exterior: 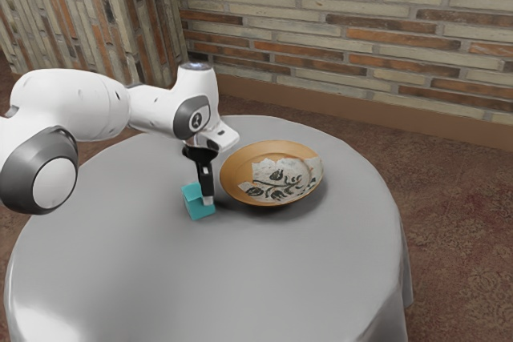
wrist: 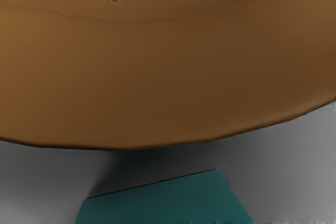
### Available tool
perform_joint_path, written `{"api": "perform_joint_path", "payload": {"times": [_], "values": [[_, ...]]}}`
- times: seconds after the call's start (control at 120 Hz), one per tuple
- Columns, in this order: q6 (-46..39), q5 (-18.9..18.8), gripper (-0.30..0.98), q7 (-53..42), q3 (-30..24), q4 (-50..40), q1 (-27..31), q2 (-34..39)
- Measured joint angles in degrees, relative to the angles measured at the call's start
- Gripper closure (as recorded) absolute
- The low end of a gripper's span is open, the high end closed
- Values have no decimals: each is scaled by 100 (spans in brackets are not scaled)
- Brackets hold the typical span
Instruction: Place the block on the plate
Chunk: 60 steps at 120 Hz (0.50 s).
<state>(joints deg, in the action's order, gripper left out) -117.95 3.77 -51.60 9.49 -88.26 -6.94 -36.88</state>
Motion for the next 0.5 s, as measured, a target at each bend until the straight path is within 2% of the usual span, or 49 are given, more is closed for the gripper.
{"api": "perform_joint_path", "payload": {"times": [0.317,0.5], "values": [[-6,32,0,-107,9,-171,16,30],[-36,39,11,-144,9,-176,17,-3]]}}
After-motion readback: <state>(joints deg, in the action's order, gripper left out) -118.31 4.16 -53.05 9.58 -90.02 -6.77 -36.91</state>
